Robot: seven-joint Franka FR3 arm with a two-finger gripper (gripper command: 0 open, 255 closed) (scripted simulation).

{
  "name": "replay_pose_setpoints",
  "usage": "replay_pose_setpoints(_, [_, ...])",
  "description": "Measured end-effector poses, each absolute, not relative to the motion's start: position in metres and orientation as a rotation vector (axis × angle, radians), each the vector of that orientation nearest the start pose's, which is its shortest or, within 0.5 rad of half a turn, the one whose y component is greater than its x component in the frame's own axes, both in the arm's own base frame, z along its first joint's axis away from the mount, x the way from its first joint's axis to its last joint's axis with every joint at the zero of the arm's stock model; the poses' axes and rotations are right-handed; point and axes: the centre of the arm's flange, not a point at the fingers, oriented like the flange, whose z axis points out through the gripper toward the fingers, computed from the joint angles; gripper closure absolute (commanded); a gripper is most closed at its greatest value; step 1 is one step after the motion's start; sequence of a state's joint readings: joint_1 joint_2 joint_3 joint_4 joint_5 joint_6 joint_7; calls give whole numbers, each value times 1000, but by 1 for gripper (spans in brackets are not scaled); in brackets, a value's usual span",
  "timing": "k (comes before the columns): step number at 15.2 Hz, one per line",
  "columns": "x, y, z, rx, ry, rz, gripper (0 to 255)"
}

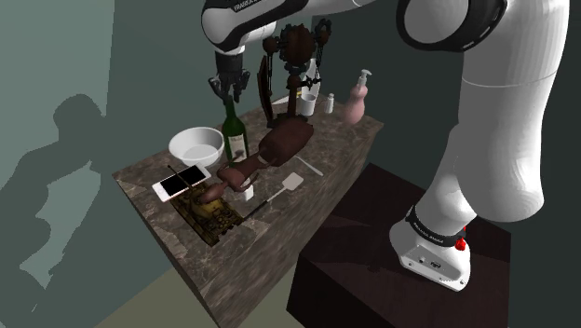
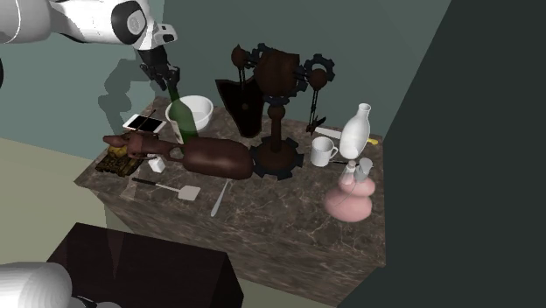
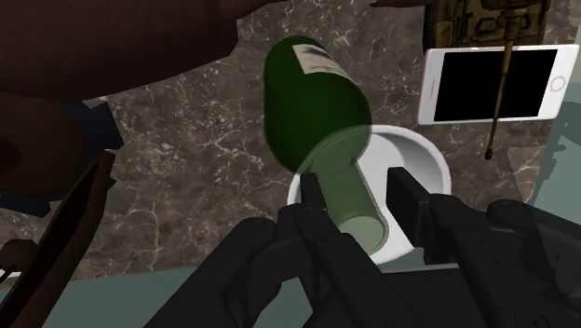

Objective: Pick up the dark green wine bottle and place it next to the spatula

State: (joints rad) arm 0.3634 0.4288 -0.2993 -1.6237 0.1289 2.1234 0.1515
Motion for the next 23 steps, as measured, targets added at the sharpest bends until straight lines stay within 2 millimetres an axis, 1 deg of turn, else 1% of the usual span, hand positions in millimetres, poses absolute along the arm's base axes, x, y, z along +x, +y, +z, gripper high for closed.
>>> replay_pose_setpoints(7, [676,75,386,-3132,186,-146,255])
replay_pose_setpoints(8, [676,75,386,-3132,186,-145,0])
replay_pose_setpoints(10, [675,75,380,-3135,186,-126,0])
replay_pose_setpoints(14, [675,76,377,-3137,186,-120,0])
replay_pose_setpoints(15, [674,75,384,-3137,186,-119,0])
replay_pose_setpoints(18, [672,76,414,-3137,186,-120,0])
replay_pose_setpoints(19, [672,76,421,-3137,186,-121,0])
replay_pose_setpoints(23, [671,77,426,-3137,186,-120,0])
